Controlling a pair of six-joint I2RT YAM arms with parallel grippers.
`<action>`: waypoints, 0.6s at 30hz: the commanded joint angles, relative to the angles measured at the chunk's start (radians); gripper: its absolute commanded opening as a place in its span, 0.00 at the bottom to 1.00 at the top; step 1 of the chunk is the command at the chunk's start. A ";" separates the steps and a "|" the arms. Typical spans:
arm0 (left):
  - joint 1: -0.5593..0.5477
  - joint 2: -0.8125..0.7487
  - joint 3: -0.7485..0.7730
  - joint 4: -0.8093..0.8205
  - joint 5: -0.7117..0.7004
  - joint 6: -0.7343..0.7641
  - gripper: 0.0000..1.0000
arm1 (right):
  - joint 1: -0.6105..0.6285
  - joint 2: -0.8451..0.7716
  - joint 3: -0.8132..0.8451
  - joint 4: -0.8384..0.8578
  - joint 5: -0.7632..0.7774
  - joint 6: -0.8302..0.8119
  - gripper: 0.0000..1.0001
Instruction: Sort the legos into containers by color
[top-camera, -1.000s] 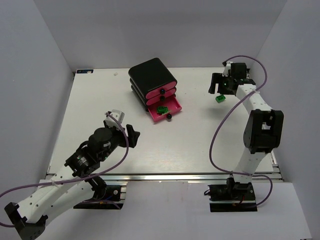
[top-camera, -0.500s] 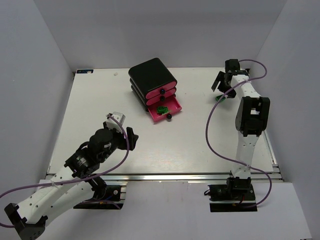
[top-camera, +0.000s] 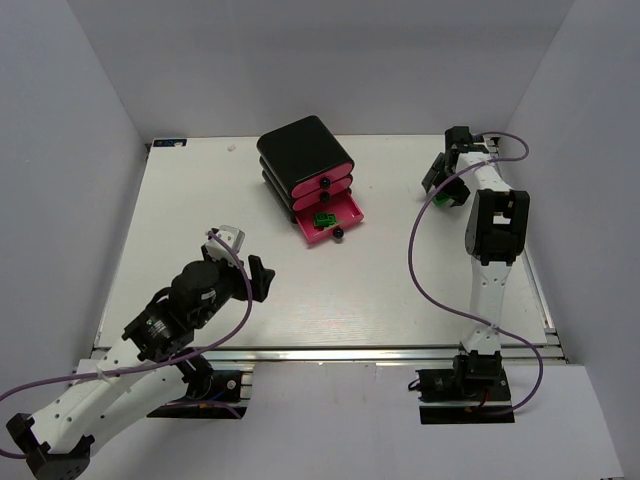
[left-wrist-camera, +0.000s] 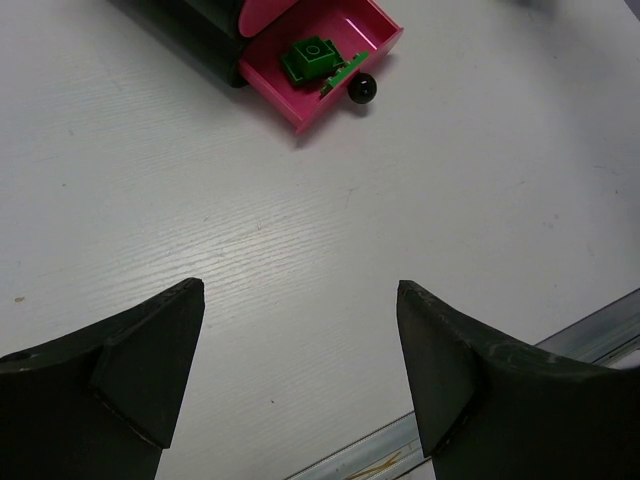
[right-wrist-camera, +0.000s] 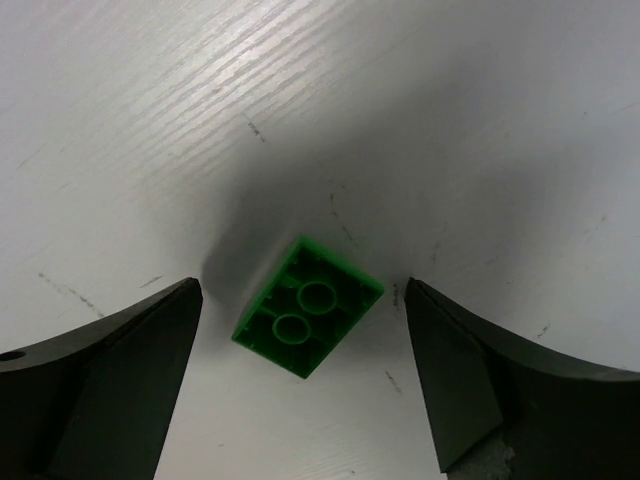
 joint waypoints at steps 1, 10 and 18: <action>0.003 -0.017 0.003 -0.004 0.005 -0.002 0.87 | -0.028 0.013 0.055 -0.004 0.027 0.031 0.86; 0.003 -0.006 0.004 -0.006 0.005 -0.002 0.88 | -0.054 0.013 0.020 0.027 -0.056 0.030 0.43; 0.003 -0.012 0.002 -0.010 -0.009 -0.005 0.88 | -0.071 -0.097 -0.124 0.139 -0.178 -0.059 0.00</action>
